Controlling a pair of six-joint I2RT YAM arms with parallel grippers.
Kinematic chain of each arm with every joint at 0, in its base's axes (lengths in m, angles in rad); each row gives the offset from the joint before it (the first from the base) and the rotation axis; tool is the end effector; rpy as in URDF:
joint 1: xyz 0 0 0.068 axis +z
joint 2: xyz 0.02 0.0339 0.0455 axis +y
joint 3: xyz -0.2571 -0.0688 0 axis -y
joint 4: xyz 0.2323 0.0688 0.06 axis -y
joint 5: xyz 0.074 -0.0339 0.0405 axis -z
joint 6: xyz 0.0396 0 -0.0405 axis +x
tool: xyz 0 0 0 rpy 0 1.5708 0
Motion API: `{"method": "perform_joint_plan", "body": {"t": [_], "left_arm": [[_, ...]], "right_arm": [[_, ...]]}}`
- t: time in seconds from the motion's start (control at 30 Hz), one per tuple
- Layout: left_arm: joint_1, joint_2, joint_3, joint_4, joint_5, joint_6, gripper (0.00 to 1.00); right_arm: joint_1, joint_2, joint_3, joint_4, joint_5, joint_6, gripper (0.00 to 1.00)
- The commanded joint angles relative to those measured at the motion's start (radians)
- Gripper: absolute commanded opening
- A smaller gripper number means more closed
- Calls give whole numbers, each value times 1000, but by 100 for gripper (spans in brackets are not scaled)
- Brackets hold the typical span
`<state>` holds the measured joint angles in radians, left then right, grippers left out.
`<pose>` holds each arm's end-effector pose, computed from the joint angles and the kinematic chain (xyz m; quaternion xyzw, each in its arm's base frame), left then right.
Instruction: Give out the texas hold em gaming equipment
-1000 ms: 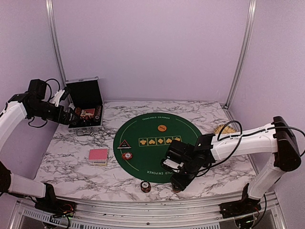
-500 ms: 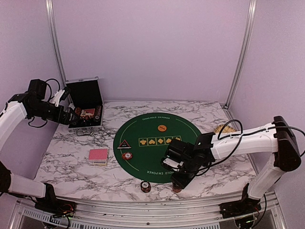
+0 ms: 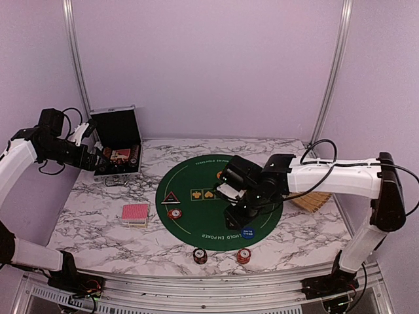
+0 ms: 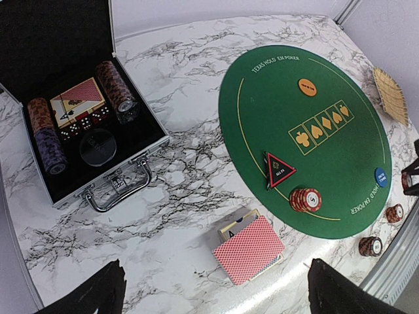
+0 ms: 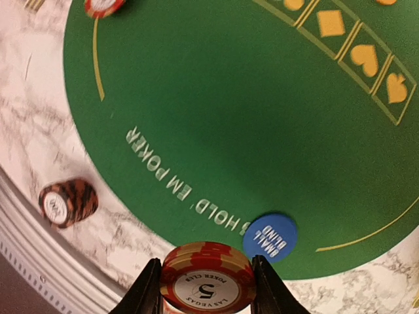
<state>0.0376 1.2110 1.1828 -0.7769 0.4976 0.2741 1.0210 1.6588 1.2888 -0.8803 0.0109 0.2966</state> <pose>0.2393 -0.0099 0.3291 0.1974 0.8819 -0.1694 0.3931 0.1658 0.2698 0.2337 -0.3490 0.9234 0.0934 0.1295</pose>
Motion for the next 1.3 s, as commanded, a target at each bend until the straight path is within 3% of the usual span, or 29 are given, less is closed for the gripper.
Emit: {"method": "perform_joint_plan", "body": {"t": [0.0, 0.33, 0.73, 1.27], "left_arm": [[3, 8, 34, -25, 20, 9, 99], [3, 12, 34, -28, 15, 12, 99], [4, 12, 36, -32, 13, 18, 99], [3, 6, 35, -36, 13, 21, 99]], "right_arm": [[-117, 92, 138, 62, 68, -46, 21], [-362, 372, 368, 209, 63, -88, 19], [-478, 666, 663, 202, 40, -117, 19], [-509, 694, 643, 203, 53, -118, 20]]}}
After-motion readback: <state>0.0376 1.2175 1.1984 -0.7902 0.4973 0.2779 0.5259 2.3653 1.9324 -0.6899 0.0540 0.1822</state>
